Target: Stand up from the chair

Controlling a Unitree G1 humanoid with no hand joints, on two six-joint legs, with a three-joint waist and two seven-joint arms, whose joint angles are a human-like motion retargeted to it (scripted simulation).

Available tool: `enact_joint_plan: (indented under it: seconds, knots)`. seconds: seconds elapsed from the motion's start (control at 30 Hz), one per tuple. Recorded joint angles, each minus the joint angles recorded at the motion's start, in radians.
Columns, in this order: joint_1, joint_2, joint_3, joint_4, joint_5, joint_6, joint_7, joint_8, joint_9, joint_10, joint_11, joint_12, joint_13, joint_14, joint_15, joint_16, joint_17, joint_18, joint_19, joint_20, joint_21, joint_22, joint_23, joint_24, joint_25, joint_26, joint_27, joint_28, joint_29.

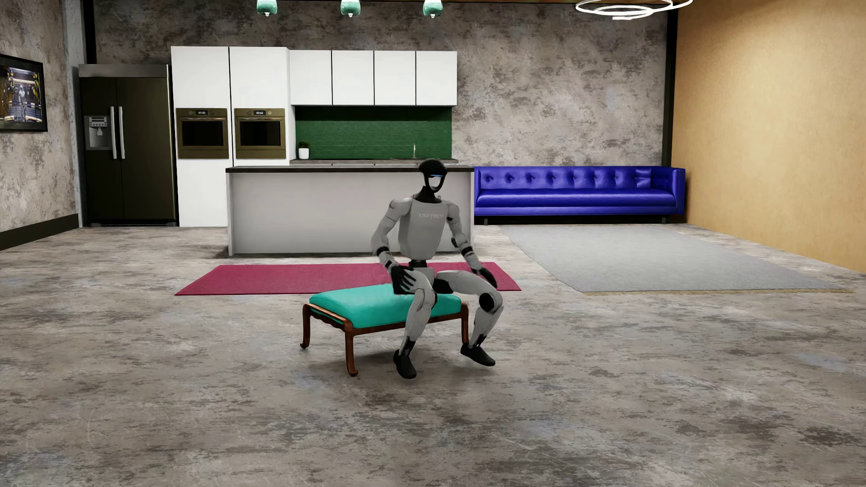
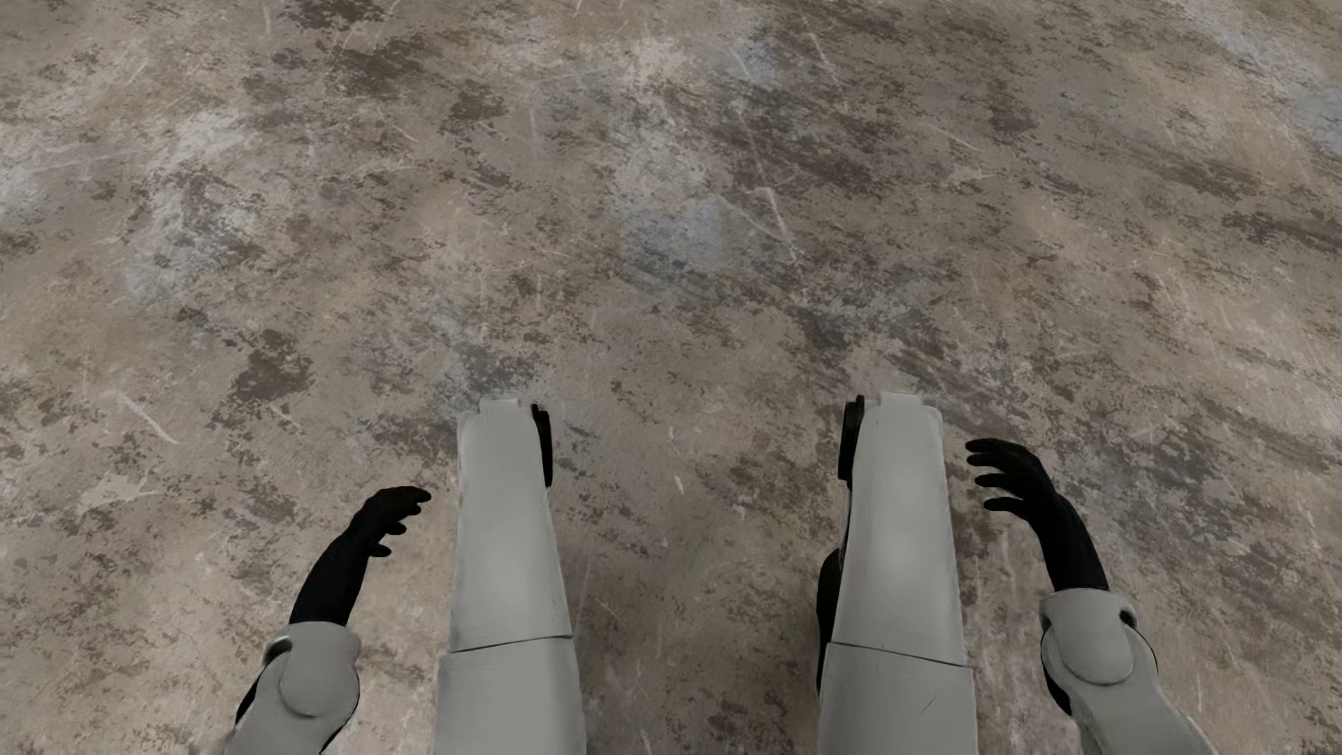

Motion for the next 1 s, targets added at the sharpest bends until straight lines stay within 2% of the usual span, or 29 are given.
enact_joint_plan:
  seconds: [0.07,0.1,0.13,0.17,0.2,0.23,0.27,0.3,0.33,0.37,0.4,0.5,0.57,0.63,0.73,0.8,0.87,0.93,0.97,1.0]
  knots:
    - [-0.022,-0.026,-0.001,-0.003,-0.003,0.006,-0.003,0.006,0.018,0.002,0.005,-0.133,-0.088,-0.001,0.000,0.092,-0.091,-0.008,0.005,-0.112,0.043,-0.167,-0.196,0.051,-0.016,-0.040,-0.055,0.124,-0.094]
    - [-0.038,-0.042,-0.003,-0.002,-0.007,0.009,-0.006,0.008,0.025,0.005,0.009,-0.215,-0.152,-0.002,-0.002,0.149,-0.153,-0.015,0.009,-0.187,0.087,-0.225,-0.267,0.082,-0.044,-0.056,-0.066,0.110,-0.057]
    - [-0.051,-0.058,-0.004,0.001,-0.006,0.010,-0.008,0.010,0.037,0.006,0.012,-0.319,-0.241,-0.004,-0.003,0.210,-0.219,-0.021,0.012,-0.285,0.162,-0.265,-0.318,0.116,-0.075,-0.081,-0.084,0.060,0.018]
    - [-0.067,-0.076,-0.005,0.000,-0.010,0.013,-0.009,0.012,0.047,0.008,0.015,-0.444,-0.348,-0.005,-0.006,0.265,-0.282,-0.026,0.016,-0.407,0.258,-0.291,-0.354,0.145,-0.103,-0.117,-0.111,-0.028,0.115]
    - [-0.084,-0.095,-0.005,0.003,-0.012,0.014,-0.011,0.014,0.062,0.009,0.018,-0.576,-0.471,-0.007,-0.007,0.300,-0.330,-0.032,0.019,-0.533,0.374,-0.298,-0.382,0.172,-0.130,-0.161,-0.135,-0.135,0.225]
    - [-0.106,-0.118,-0.005,0.009,-0.009,0.012,-0.014,0.014,0.082,0.012,0.021,-0.717,-0.616,-0.007,-0.008,0.319,-0.356,-0.037,0.021,-0.666,0.508,-0.296,-0.386,0.193,-0.137,-0.182,-0.124,-0.256,0.352]
    - [-0.129,-0.142,-0.005,0.011,-0.009,0.012,-0.018,0.019,0.103,0.013,0.023,-0.836,-0.743,-0.014,-0.018,0.331,-0.379,-0.048,0.029,-0.789,0.624,-0.296,-0.387,0.190,-0.112,-0.203,-0.167,-0.115,0.243]
    - [-0.155,-0.171,-0.005,0.009,-0.007,0.010,-0.024,0.022,0.128,0.015,0.027,-0.921,-0.836,-0.015,-0.020,0.353,-0.404,-0.050,0.031,-0.864,0.692,-0.322,-0.414,0.170,-0.092,-0.188,-0.156,-0.075,0.226]
    - [-0.186,-0.205,-0.005,0.003,-0.003,0.009,-0.030,0.025,0.153,0.017,0.031,-0.999,-0.914,-0.018,-0.025,0.384,-0.429,-0.051,0.034,-0.923,0.737,-0.365,-0.445,0.156,-0.080,-0.193,-0.164,-0.068,0.222]
    - [-0.225,-0.241,-0.004,-0.001,0.003,0.009,-0.033,0.027,0.170,0.019,0.033,-1.062,-0.976,-0.019,-0.032,0.407,-0.448,-0.049,0.038,-0.982,0.789,-0.400,-0.472,0.152,-0.064,-0.198,-0.177,-0.013,0.163]
    - [-0.263,-0.279,-0.002,-0.005,0.008,0.012,-0.036,0.028,0.183,0.021,0.034,-1.097,-1.010,-0.025,-0.041,0.424,-0.466,-0.046,0.042,-1.011,0.821,-0.427,-0.502,0.143,-0.046,-0.201,-0.187,0.040,0.111]
    - [-0.345,-0.371,-0.006,-0.016,0.021,0.009,-0.041,0.037,0.235,-0.004,0.017,-1.182,-1.096,-0.042,-0.065,0.478,-0.511,-0.059,0.039,-1.057,0.861,-0.503,-0.584,0.138,-0.035,-0.224,-0.210,0.136,0.024]
    - [-0.358,-0.381,-0.007,-0.024,0.032,0.013,-0.031,0.030,0.251,-0.045,-0.021,-1.198,-1.126,-0.050,-0.084,0.486,-0.514,-0.049,0.029,-1.062,0.879,-0.513,-0.595,0.139,-0.030,-0.237,-0.223,0.162,0.002]
    - [-0.329,-0.341,-0.006,-0.033,0.040,0.014,-0.013,0.011,0.249,-0.117,-0.089,-1.174,-1.098,-0.049,-0.101,0.463,-0.489,-0.035,0.010,-1.046,0.857,-0.479,-0.553,0.150,-0.051,-0.235,-0.220,0.145,0.012]
    - [-0.221,-0.215,-0.008,-0.031,0.051,0.013,0.020,-0.019,0.213,-0.299,-0.269,-1.068,-0.992,-0.028,-0.099,0.371,-0.387,-0.024,-0.013,-0.956,0.778,-0.334,-0.396,0.187,-0.118,-0.230,-0.192,0.055,0.093]
    - [-0.104,-0.088,-0.007,-0.034,0.062,0.009,0.050,-0.045,0.182,-0.464,-0.437,-0.996,-0.929,0.003,-0.076,0.260,-0.281,-0.005,-0.037,-0.884,0.731,-0.174,-0.232,0.224,-0.191,-0.227,-0.168,-0.049,0.184]
    - [0.040,0.065,-0.008,-0.041,0.074,0.003,0.082,-0.074,0.137,-0.652,-0.631,-0.913,-0.856,0.044,-0.037,0.119,-0.146,0.023,-0.061,-0.789,0.681,0.023,-0.022,0.277,-0.286,-0.233,-0.147,-0.199,0.296]
    - [0.197,0.231,-0.008,-0.045,0.086,-0.003,0.121,-0.105,0.075,-0.848,-0.836,-0.823,-0.778,0.093,0.014,-0.026,-0.003,0.046,-0.081,-0.711,0.645,0.235,0.214,0.333,-0.383,-0.236,-0.137,-0.312,0.352]
    - [0.277,0.317,-0.008,-0.048,0.093,-0.006,0.139,-0.119,0.039,-0.948,-0.943,-0.780,-0.740,0.120,0.043,-0.090,0.062,0.052,-0.090,-0.663,0.616,0.329,0.334,0.350,-0.410,-0.236,-0.127,-0.366,0.377]
    - [0.360,0.402,-0.007,-0.051,0.102,-0.010,0.158,-0.132,-0.001,-1.050,-1.049,-0.734,-0.696,0.147,0.075,-0.144,0.117,0.060,-0.105,-0.609,0.584,0.409,0.444,0.338,-0.418,-0.211,-0.097,-0.410,0.396]
